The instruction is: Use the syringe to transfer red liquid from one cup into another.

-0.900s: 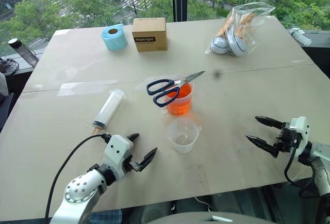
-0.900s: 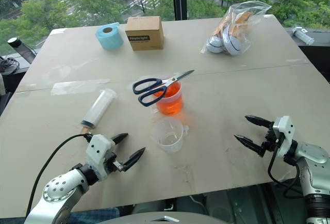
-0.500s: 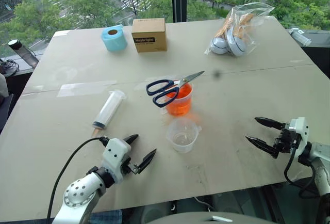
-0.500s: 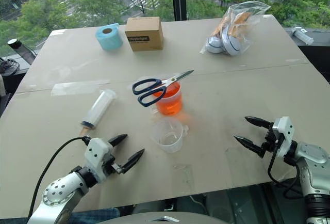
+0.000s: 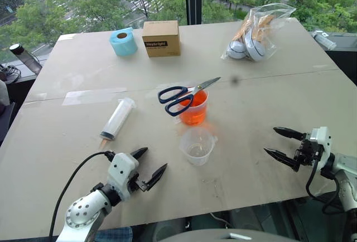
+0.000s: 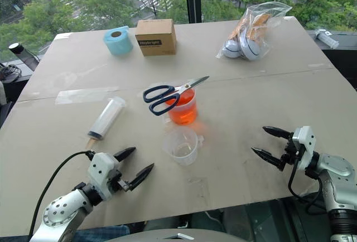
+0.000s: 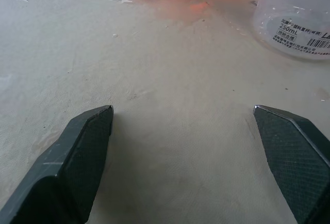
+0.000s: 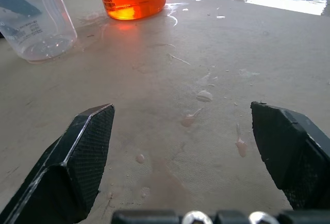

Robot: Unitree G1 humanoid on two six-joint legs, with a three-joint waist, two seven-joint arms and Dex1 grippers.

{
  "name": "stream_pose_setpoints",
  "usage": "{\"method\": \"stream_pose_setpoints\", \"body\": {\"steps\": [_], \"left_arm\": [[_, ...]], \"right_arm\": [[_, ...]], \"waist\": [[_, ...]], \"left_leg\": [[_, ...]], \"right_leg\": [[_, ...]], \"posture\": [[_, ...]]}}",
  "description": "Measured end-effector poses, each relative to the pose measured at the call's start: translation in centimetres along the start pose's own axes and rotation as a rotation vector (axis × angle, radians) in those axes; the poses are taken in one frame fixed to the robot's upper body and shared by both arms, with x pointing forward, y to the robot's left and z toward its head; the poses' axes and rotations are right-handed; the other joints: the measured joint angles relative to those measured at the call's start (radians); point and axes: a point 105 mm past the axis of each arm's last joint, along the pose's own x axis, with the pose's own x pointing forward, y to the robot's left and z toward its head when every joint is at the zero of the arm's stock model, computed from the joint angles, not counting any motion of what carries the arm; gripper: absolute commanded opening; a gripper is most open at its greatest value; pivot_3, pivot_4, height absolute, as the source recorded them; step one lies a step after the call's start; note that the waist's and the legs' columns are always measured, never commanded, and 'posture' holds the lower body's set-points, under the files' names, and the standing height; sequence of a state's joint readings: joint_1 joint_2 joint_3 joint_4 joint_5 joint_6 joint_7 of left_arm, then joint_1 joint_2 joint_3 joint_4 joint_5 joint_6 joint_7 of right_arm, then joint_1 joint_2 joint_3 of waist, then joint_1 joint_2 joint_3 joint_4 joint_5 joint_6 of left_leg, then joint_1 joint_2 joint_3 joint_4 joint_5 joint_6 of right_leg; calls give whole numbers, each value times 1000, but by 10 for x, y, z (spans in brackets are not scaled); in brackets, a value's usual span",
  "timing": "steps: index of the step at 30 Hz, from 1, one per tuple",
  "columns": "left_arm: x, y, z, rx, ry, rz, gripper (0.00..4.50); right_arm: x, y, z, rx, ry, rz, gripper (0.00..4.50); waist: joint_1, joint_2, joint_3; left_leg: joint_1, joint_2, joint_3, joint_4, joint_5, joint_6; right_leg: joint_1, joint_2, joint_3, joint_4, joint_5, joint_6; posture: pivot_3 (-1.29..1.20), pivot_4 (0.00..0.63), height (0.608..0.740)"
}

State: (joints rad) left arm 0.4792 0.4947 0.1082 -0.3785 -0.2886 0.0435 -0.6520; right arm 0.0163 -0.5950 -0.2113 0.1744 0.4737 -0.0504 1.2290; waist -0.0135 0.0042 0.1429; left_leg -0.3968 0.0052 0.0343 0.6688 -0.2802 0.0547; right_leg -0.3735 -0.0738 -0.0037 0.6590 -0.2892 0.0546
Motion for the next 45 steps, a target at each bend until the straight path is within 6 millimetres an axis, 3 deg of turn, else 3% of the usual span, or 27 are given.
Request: {"method": "stream_pose_setpoints", "body": {"steps": [8,14,16,18,20,23,28,33,43,45], "left_arm": [[-4,11,2,1,33,-4,4434],[-16,32,24,-14,40,-77,4434],[-18,38,39,-15,62,-152,4434],[-17,59,89,69,28,-201,4434],[-17,65,131,132,-39,-220,4434],[-16,64,159,167,-52,-242,4434],[-11,60,169,145,-29,-271,4434],[-11,54,177,196,7,-279,4434],[-7,48,195,221,-9,-245,4434],[-5,45,196,222,-5,-239,4500]], "right_arm": [[2,0,2,-3,-8,2,4500],[16,-4,33,-98,-56,29,4500],[29,-13,45,-181,-33,7,4500],[58,-24,74,-382,5,-15,4500],[76,-26,92,-534,12,-15,4500],[96,-24,106,-705,22,-7,4500],[128,-30,117,-889,40,-60,4500],[155,-26,144,-1041,-37,-68,4500],[183,-21,144,-1211,-44,-13,4500],[187,-15,145,-1219,-71,4,3930]], "waist": [[0,0,0],[1,-1,1],[0,-3,2],[-1,-4,2],[-1,-4,2],[-1,-4,2],[-4,-9,8],[-5,-12,12],[-5,-17,15],[-5,-17,16]], "left_leg": [[0,0,0,0,0,0],[-1,0,0,0,0,0],[-1,0,0,0,0,0],[-1,0,-1,1,1,-1],[-2,0,-1,1,3,-5],[-4,-1,0,0,3,-5],[-9,-1,0,0,4,-7],[-4,0,0,1,5,-8],[-4,0,0,1,6,-9],[-5,0,0,1,6,-9]], "right_leg": [[0,0,0,0,0,0],[-1,0,0,0,0,0],[-2,0,-1,2,0,0],[-4,0,-1,3,0,-3],[-4,1,-1,1,1,-1],[-4,1,-2,-2,1,-1],[-8,4,-3,-1,1,0],[-5,5,-3,2,1,-1],[-6,6,-4,2,1,0],[-6,5,-4,2,1,0]], "posture": [[0,150,740],[0,150,740],[0,150,740],[0,150,740],[0,150,740],[0,150,740],[0,150,740],[0,150,740],[0,150,740],[0,150,740]]}}
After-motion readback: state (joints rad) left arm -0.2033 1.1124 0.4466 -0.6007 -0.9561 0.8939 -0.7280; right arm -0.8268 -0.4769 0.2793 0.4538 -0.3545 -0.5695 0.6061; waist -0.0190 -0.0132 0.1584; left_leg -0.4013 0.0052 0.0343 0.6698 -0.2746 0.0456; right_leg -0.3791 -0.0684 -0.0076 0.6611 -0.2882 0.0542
